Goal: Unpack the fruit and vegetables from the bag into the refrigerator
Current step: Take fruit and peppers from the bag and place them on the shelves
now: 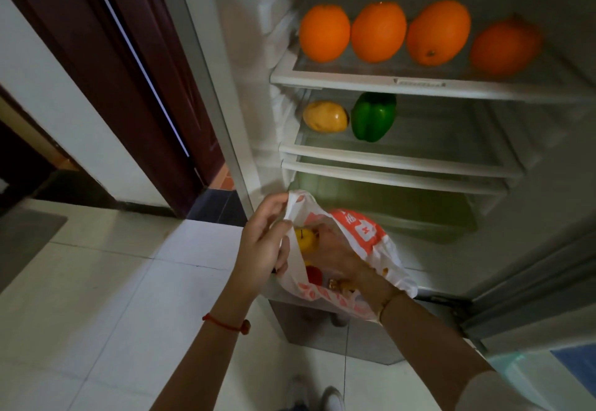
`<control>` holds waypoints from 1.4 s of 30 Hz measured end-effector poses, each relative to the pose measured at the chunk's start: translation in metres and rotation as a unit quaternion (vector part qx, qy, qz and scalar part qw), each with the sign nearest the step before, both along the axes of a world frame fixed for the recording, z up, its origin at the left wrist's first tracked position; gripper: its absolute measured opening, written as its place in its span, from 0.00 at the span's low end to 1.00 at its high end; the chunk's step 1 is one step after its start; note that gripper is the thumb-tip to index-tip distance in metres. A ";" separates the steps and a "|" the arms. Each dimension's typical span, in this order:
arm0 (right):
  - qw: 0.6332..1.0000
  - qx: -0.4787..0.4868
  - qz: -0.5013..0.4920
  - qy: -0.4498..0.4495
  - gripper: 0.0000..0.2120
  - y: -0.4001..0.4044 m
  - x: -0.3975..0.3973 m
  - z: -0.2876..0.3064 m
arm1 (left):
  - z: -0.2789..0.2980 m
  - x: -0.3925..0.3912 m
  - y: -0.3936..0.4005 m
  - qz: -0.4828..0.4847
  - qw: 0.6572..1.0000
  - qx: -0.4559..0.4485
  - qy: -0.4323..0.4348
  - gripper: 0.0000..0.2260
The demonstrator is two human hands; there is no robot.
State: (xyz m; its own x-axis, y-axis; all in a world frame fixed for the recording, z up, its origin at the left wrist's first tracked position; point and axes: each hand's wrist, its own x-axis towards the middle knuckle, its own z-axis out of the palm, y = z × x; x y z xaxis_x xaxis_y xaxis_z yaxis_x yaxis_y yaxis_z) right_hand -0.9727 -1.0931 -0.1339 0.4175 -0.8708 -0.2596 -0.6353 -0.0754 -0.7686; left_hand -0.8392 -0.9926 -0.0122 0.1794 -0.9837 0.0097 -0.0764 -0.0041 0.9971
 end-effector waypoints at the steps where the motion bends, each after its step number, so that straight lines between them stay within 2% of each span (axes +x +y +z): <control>1: 0.999 0.034 0.003 -0.024 0.25 0.000 -0.006 0.007 | 0.001 0.000 -0.001 -0.003 1.000 -0.004 0.002 0.14; 5: 0.993 0.094 0.022 -0.066 0.20 -0.002 -0.037 0.035 | 0.005 -0.004 -0.008 -0.024 0.999 -0.022 0.018 0.15; 11: 0.962 0.166 -0.040 -0.214 0.16 0.005 -0.079 0.092 | 0.011 -0.020 -0.021 -0.035 0.998 -0.014 0.043 0.14; 13: 0.959 0.143 -0.073 -0.232 0.16 0.009 -0.095 0.113 | 0.013 -0.027 -0.025 -0.042 0.998 -0.015 0.050 0.14; 18: 0.948 0.016 -0.175 -0.267 0.25 0.015 -0.123 0.169 | 0.017 -0.045 -0.033 -0.068 0.996 -0.017 0.062 0.14; 21: 0.930 -0.114 -0.243 -0.251 0.23 0.013 -0.135 0.207 | 0.019 -0.052 -0.036 -0.078 0.995 -0.021 0.057 0.13; 25: 0.876 -0.255 -0.333 -0.238 0.26 -0.002 -0.151 0.252 | 0.021 -0.058 -0.041 -0.090 0.994 -0.016 0.051 0.13; 29: 0.822 -0.336 -0.398 -0.231 0.28 -0.027 -0.168 0.273 | 0.025 -0.062 -0.044 -0.098 0.993 -0.019 0.057 0.14; 31: 0.808 -0.357 -0.415 -0.219 0.31 -0.038 -0.174 0.279 | 0.025 -0.062 -0.046 -0.104 0.993 -0.022 0.059 0.14; 33: 0.794 -0.384 -0.443 -0.162 0.34 -0.051 -0.179 0.283 | 0.025 -0.062 -0.047 -0.107 0.992 -0.025 0.056 0.14; 36: 0.792 -0.403 -0.457 -0.043 0.39 -0.064 -0.179 0.286 | 0.024 -0.063 -0.049 -0.110 0.992 -0.032 0.052 0.14; 42: 0.811 -0.363 -0.459 -0.002 0.39 -0.081 -0.175 0.280 | 0.022 -0.062 -0.054 -0.114 0.992 -0.031 0.052 0.15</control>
